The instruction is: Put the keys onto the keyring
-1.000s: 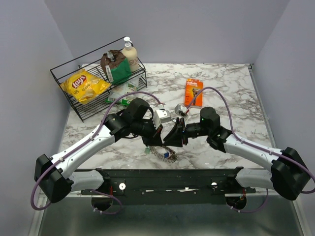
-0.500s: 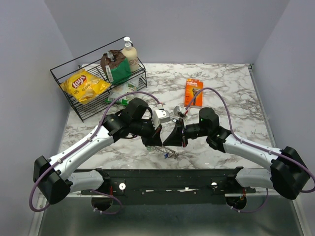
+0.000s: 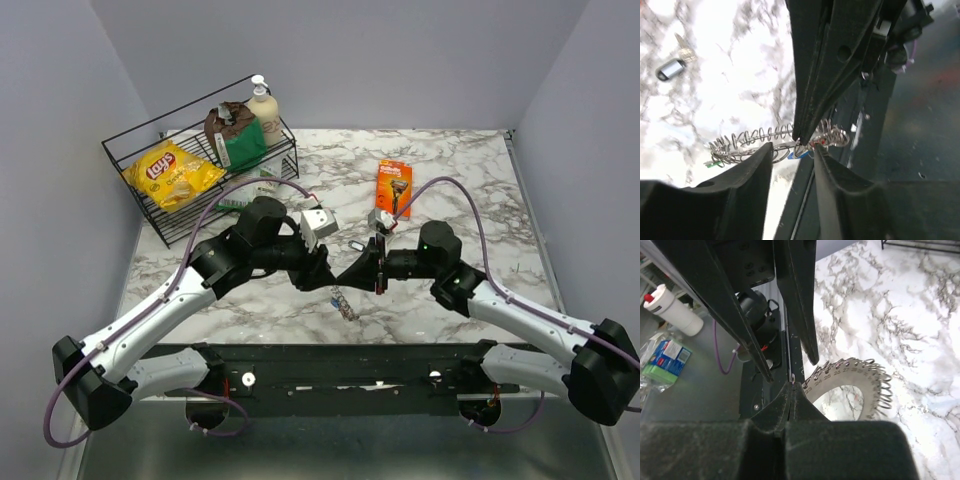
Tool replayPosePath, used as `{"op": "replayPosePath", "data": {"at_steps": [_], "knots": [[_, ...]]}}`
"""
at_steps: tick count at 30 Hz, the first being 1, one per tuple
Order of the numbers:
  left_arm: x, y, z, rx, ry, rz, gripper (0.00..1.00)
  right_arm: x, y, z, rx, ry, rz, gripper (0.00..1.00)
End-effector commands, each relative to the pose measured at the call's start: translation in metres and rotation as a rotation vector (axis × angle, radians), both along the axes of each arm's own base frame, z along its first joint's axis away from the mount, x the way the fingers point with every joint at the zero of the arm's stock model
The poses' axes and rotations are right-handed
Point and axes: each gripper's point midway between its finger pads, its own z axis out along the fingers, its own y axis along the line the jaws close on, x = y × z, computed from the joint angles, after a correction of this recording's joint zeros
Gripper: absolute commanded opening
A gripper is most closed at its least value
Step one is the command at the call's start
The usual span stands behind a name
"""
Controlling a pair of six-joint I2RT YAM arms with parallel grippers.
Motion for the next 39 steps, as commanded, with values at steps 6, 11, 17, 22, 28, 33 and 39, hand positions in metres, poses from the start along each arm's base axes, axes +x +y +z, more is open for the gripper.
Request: {"op": "replayPosePath", "data": {"at_steps": [6, 11, 17, 22, 28, 33, 39], "knots": [[0.024, 0.003, 0.047, -0.192, -0.147, 0.180, 0.65, 0.013, -0.008, 0.038, 0.103, -0.109, -0.127, 0.01], [0.016, -0.001, 0.075, -0.354, -0.166, 0.156, 0.69, 0.016, -0.016, 0.072, 0.175, -0.192, -0.184, 0.01], [0.004, -0.003, 0.110, -0.563, -0.165, 0.058, 0.68, 0.013, -0.035, 0.108, 0.340, -0.333, -0.270, 0.01], [-0.009, 0.001, 0.126, -0.673, -0.141, -0.072, 0.65, 0.002, -0.046, 0.120, 0.427, -0.402, -0.280, 0.01], [-0.033, -0.005, 0.131, -0.699, -0.088, -0.265, 0.63, -0.014, -0.048, 0.130, 0.526, -0.453, -0.213, 0.01], [-0.034, -0.009, 0.126, -0.690, -0.060, -0.313, 0.58, -0.024, -0.051, 0.139, 0.599, -0.493, -0.179, 0.01], [-0.026, -0.012, 0.120, -0.663, -0.064, -0.276, 0.54, -0.027, -0.050, 0.143, 0.614, -0.500, -0.159, 0.01]]}}
